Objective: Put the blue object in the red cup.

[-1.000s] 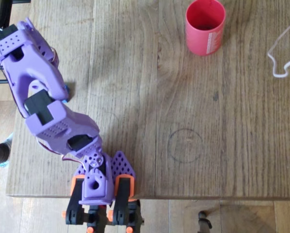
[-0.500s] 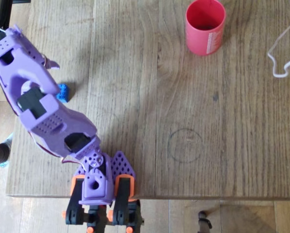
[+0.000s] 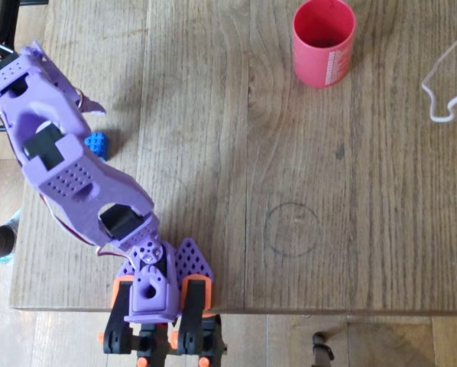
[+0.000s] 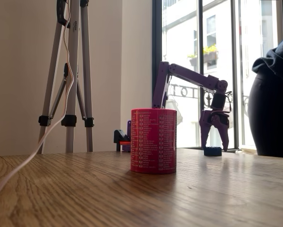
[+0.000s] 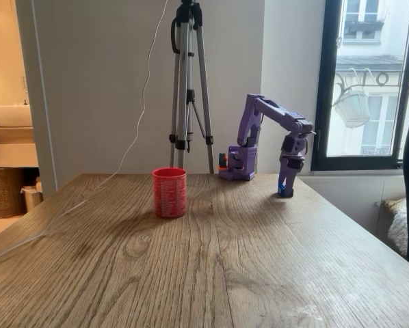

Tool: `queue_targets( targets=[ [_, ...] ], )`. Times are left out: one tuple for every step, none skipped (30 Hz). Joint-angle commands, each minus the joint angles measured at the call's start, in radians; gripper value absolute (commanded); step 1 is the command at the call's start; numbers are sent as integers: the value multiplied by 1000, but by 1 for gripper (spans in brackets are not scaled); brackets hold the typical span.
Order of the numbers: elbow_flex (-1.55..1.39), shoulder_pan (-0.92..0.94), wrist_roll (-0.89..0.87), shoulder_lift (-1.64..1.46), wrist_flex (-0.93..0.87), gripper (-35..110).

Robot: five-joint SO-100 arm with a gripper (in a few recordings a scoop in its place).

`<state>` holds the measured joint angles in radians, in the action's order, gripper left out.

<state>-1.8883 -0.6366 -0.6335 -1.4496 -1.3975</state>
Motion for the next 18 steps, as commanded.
queue_targets(
  targets=[
    [40, 0, -14, 23, -6, 35],
    [40, -2, -17, 34, -6, 35],
    [37, -3, -20, 40, -6, 35],
    [34, -3, -21, 41, -6, 35],
    [31, -3, -21, 43, -6, 34],
    [29, -2, -21, 44, -6, 34],
    [28, -2, -21, 46, -6, 34],
    [28, 0, -18, 46, -8, 33],
    [28, 0, -17, 46, -8, 32],
    [28, 3, -20, 46, -8, 26],
    [28, 5, -26, 48, -6, 7],
    [28, 5, -28, 49, -6, 1],
    [28, 5, -35, 51, -9, 1],
    [23, 6, -38, 51, -11, 1],
    [20, 6, -40, 49, -12, 1],
    [20, 8, -43, 49, -12, 1],
    [18, 8, -44, 49, -14, 1],
    [17, 9, -44, 49, -14, 1]
  ],
)
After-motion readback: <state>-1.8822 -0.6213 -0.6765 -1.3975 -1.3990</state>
